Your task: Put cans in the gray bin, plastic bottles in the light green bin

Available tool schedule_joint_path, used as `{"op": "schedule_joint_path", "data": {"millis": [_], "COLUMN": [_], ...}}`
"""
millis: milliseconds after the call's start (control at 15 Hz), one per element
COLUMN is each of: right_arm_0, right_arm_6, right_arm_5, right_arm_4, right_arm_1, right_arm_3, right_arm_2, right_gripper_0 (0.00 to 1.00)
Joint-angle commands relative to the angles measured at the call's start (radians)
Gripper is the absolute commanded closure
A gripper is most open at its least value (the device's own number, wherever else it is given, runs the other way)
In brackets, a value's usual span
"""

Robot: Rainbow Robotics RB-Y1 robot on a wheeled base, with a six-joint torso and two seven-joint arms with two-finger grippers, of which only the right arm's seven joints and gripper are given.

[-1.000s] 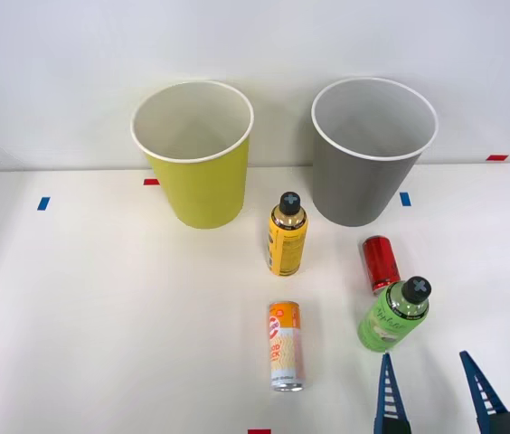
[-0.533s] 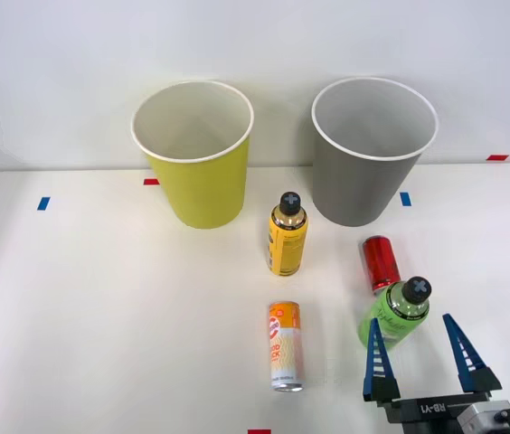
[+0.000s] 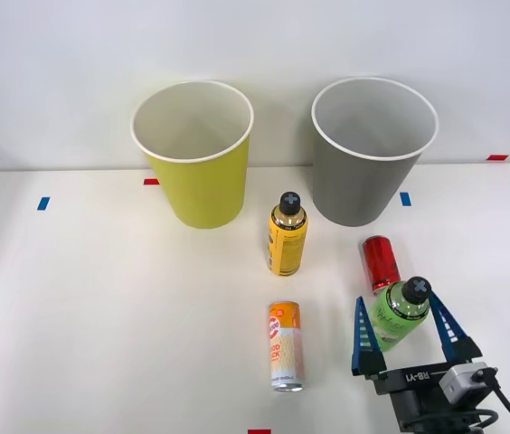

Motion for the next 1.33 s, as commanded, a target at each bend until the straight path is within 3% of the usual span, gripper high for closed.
{"op": "schedule_joint_path", "data": {"millis": [67,733,800,867,933,1333], "right_arm_0": [-0.008,-0.036,-0.036,-0.036,-0.036,-0.038], "right_arm_6": [0.031,0.091,0.094,0.095,0.1,0.109], "right_arm_5": [0.016,0.076,0.076,0.079,0.081,0.081], "right_arm_4": [-0.005,-0.059,-0.059,-0.059,-0.058,-0.035], "right_arm_1": [-0.007,-0.003,-0.001,0.0,0.002,0.03], "right_arm_3": [0.001,0.001,0.001,0.001,0.001,-0.001], "right_arm_2": [-0.001,-0.023,-0.021,-0.021,-0.021,-0.02], "right_gripper_0": [0.0,0.0,0.25,0.68,0.9,0.99]}}
